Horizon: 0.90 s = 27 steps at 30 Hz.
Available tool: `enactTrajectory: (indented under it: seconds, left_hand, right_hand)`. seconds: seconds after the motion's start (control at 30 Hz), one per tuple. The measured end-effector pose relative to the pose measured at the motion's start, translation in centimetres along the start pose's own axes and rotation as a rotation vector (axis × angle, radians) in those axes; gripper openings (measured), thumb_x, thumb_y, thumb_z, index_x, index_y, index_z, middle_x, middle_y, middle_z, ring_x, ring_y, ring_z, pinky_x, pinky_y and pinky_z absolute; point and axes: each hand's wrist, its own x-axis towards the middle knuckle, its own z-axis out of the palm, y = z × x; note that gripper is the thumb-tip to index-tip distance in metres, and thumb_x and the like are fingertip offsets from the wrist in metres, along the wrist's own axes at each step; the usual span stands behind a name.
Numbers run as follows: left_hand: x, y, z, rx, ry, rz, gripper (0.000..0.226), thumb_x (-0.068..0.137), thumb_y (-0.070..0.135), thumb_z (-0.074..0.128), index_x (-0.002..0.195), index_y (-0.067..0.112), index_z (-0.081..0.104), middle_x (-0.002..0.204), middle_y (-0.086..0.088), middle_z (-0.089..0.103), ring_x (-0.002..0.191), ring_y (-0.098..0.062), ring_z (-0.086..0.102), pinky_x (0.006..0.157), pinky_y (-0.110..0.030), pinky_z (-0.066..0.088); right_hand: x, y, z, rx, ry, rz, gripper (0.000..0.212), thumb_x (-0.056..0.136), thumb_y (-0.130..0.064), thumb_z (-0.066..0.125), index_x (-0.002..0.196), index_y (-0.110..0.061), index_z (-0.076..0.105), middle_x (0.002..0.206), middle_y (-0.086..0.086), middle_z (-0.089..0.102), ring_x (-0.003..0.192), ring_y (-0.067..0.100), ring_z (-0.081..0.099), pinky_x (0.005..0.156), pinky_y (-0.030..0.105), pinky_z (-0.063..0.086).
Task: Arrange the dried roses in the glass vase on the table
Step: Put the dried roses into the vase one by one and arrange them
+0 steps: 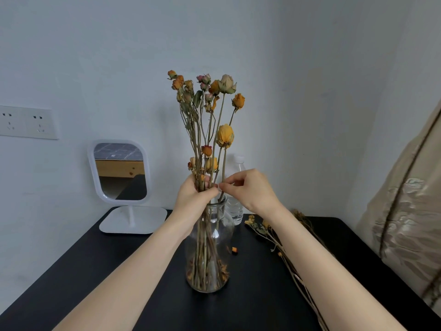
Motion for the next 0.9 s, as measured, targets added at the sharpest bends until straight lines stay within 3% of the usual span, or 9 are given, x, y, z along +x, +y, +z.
enactTrajectory:
  seconds: [0.17,0.43,0.57,0.7,0.77,0.83,0.9]
  left_hand:
    - [-0.2,0.1,0.1,-0.006,-0.023,0.002,0.029,0.077,0.005,0.067,0.089,0.030,0.060,0.077,0.017,0.069,0.072,0.006,0.064,0.058,-0.009,0.043]
    - [-0.5,0.1,0.2,0.041,-0.014,-0.010,0.030,0.076,0.008,0.070,0.091,0.032,0.059,0.086,0.011,0.068,0.083,-0.004,0.064,0.063,-0.017,0.044]
    - [-1.5,0.4,-0.2,0.035,0.003,-0.019,0.038,0.072,0.024,0.077,0.101,0.032,0.054,0.091,0.016,0.066,0.078,0.010,0.062,0.055,-0.007,0.044]
    - [-4.2,-0.1,-1.3,0.089,0.162,-0.022,0.071,0.063,0.036,0.080,0.124,0.028,0.045,0.112,0.017,0.053,0.103,0.000,0.051,0.085,-0.018,0.038]
    - [-6.2,-1.0,-1.8,0.097,0.313,-0.020,0.079,0.065,0.037,0.078,0.133,0.026,0.038,0.121,0.011,0.046,0.109,-0.006,0.046,0.088,-0.020,0.035]
    - [-8.4,-2.0,-2.0,0.072,0.404,-0.027,0.068,0.071,0.035,0.074,0.129,0.025,0.039,0.123,0.007,0.047,0.109,-0.006,0.048,0.084,-0.015,0.035]
    - [-10.6,-3.1,-1.6,0.089,0.375,-0.015,0.044,0.078,0.028,0.070,0.115,0.028,0.045,0.116,0.002,0.052,0.099,-0.002,0.054,0.076,-0.013,0.040]
  right_hand:
    - [0.1,0.0,0.0,0.089,0.074,0.005,0.013,0.085,-0.024,0.066,0.090,-0.015,0.073,0.057,-0.011,0.052,0.045,-0.002,0.048,0.042,0.005,0.034]
    - [-0.2,0.2,0.2,0.110,0.075,0.025,0.014,0.087,-0.022,0.065,0.090,-0.011,0.074,0.060,-0.013,0.054,0.052,0.002,0.047,0.045,0.003,0.035]
    - [-0.7,0.4,-0.2,0.129,0.056,0.021,0.017,0.086,-0.026,0.065,0.097,-0.014,0.073,0.060,-0.009,0.053,0.052,0.003,0.045,0.047,0.005,0.036]
    - [-1.9,1.2,-1.6,0.155,0.036,0.034,0.018,0.086,-0.031,0.064,0.100,-0.020,0.068,0.059,-0.004,0.054,0.053,0.001,0.051,0.050,0.005,0.038]
    - [-2.9,2.1,-2.4,0.150,0.019,0.054,0.015,0.087,-0.030,0.063,0.098,-0.021,0.067,0.059,-0.003,0.053,0.047,-0.004,0.051,0.049,0.006,0.038]
    - [-4.2,3.4,-3.1,0.124,0.007,0.089,0.012,0.089,-0.030,0.061,0.096,-0.024,0.067,0.058,-0.003,0.056,0.042,-0.004,0.048,0.047,0.009,0.037]
    - [-5.6,5.0,-3.9,0.094,0.003,0.139,0.010,0.089,-0.029,0.059,0.096,-0.026,0.067,0.057,-0.005,0.058,0.040,-0.003,0.046,0.050,0.014,0.038]
